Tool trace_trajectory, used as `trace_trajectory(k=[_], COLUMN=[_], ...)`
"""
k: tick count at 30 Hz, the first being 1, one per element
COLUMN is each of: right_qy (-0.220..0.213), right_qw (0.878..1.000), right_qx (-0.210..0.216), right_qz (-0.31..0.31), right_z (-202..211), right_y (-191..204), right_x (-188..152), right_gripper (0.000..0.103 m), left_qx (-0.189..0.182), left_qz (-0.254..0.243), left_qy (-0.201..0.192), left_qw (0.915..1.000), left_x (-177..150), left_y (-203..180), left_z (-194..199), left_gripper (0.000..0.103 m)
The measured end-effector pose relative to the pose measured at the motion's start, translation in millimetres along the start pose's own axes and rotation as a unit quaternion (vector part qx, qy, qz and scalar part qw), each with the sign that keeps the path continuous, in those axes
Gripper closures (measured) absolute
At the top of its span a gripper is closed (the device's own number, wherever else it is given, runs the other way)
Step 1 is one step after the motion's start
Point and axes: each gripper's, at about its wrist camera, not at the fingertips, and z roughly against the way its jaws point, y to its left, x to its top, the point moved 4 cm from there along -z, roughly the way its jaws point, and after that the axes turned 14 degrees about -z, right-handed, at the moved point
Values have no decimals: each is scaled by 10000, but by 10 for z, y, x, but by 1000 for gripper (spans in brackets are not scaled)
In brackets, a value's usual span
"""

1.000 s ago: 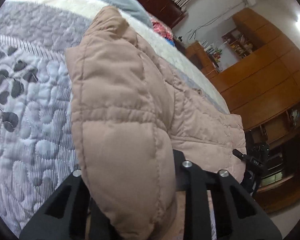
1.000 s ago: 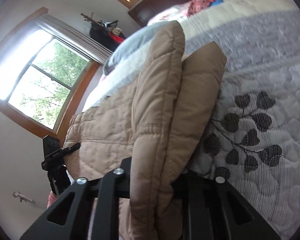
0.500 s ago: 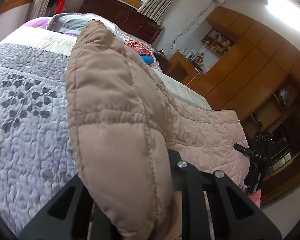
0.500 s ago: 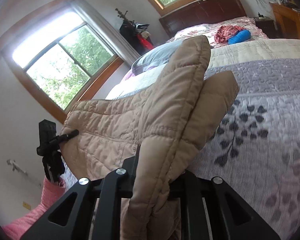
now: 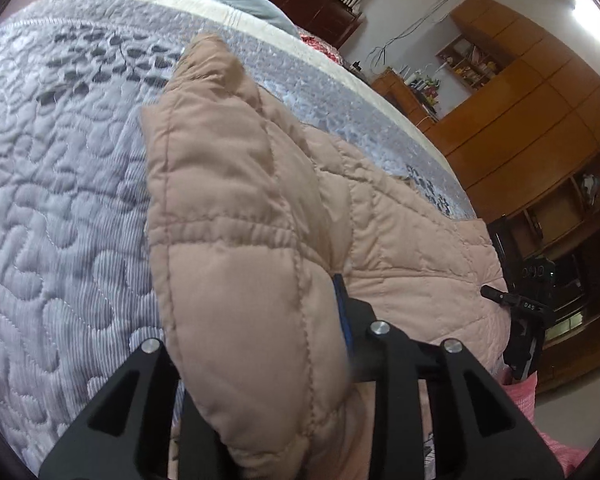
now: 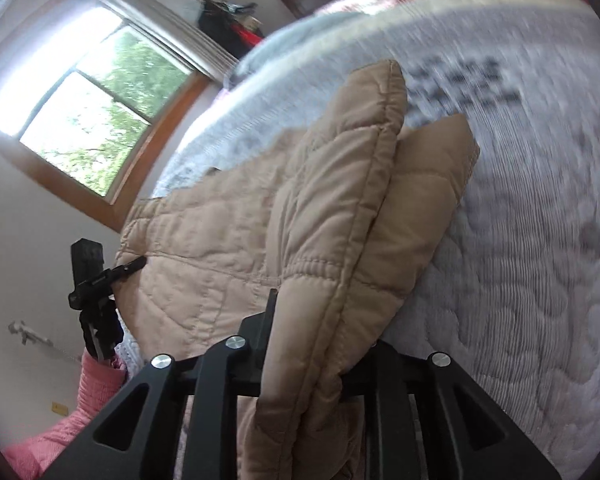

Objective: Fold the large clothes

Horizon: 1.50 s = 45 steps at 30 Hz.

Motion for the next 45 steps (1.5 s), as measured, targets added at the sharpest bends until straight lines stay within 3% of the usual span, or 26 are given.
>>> trace_trajectory(k=[2, 7, 10, 12, 16, 19, 23, 30, 34, 39, 45], right_qy=[54, 89, 117, 131, -197, -498, -783, -442, -214, -49, -111], right_qw=[9999, 9986, 9982, 9976, 9995, 9972, 9906, 9866, 9838, 9880, 9892], right_qx=[21, 351, 421, 451, -40, -561, -1006, -1118, -1404, -1316, -1276], right_qz=[-91, -385, -405, -509, -263, 43, 498, 1104, 1098, 809, 716], right_z=[-98, -211, -193, -129, 175, 428, 682, 543, 319, 130, 140], right_y=[-102, -310, -318, -397, -363, -264, -2, 419, 285, 47, 19], right_x=[-18, -73, -60, -38, -82, -160, -280, -504, -608, -641, -656], right_gripper=[79, 76, 74, 66, 63, 63, 63, 64, 65, 69, 69], left_qx=[48, 77, 3, -107, -22, 276, 811, 1599, 1574, 1356, 1237], left_qz=[-76, -141, -1, 258, 512, 422, 47, -881, -869, -890, -826], left_qy=[44, 6, -15, -29, -210, -517, -619, -771, -1086, -1549, -963], left_qw=[10000, 9999, 10000, 9996, 9985, 9974, 9948, 9802, 9777, 9745, 9842], left_x=[-35, -95, -134, -196, -279, -374, -476, -424, -388, -370, -438], left_y=[54, 111, 127, 149, 181, 113, -178, -789, -887, -987, -901], left_z=[-101, -180, -151, -68, 290, 713, 973, 931, 1057, 1346, 895], left_gripper=[66, 65, 63, 58, 53, 53, 53, 52, 52, 52, 52])
